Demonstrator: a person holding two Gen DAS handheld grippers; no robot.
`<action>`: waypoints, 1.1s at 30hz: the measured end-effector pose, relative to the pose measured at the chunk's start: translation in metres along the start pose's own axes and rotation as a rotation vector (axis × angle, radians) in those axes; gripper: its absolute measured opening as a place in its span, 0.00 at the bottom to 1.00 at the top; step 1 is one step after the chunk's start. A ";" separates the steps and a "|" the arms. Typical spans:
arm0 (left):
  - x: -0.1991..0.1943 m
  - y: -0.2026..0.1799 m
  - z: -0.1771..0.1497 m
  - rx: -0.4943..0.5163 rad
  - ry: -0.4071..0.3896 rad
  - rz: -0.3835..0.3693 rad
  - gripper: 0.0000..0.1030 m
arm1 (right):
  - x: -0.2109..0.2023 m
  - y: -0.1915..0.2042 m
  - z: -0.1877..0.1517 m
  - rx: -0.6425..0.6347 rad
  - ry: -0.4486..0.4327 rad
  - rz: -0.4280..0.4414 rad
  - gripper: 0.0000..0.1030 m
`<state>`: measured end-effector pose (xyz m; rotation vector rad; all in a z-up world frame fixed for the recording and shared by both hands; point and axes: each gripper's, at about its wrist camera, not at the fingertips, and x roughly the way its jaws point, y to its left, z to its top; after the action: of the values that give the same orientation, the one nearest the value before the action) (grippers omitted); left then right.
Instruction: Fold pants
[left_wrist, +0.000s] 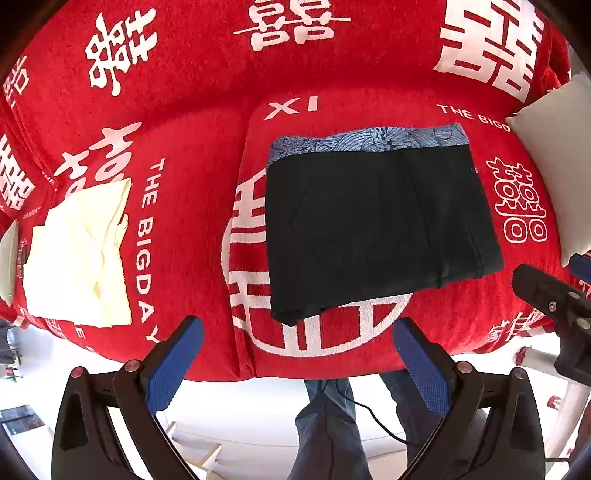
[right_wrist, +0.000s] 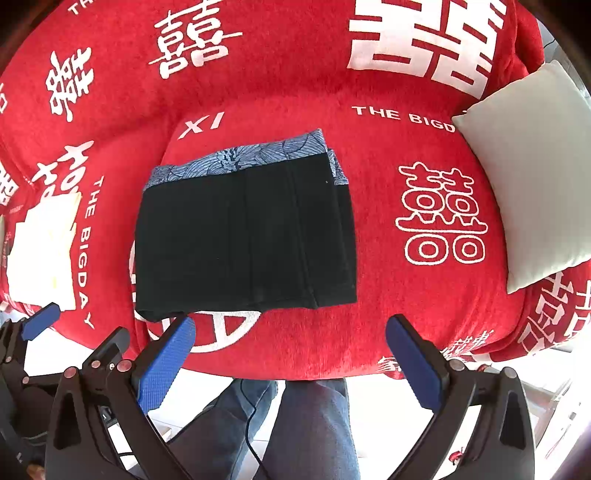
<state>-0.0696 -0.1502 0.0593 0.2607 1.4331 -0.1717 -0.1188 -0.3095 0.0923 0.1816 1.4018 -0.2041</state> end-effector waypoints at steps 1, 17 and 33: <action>0.000 0.000 0.000 -0.001 0.001 0.000 1.00 | 0.000 0.000 0.000 0.000 0.001 0.000 1.00; -0.001 -0.002 0.002 -0.003 0.003 -0.005 1.00 | -0.001 0.001 0.004 -0.010 0.003 0.003 1.00; 0.001 -0.001 0.002 -0.009 0.008 -0.013 1.00 | 0.002 0.003 0.004 -0.011 0.006 0.003 1.00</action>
<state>-0.0680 -0.1516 0.0582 0.2453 1.4432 -0.1747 -0.1141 -0.3073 0.0912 0.1756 1.4080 -0.1938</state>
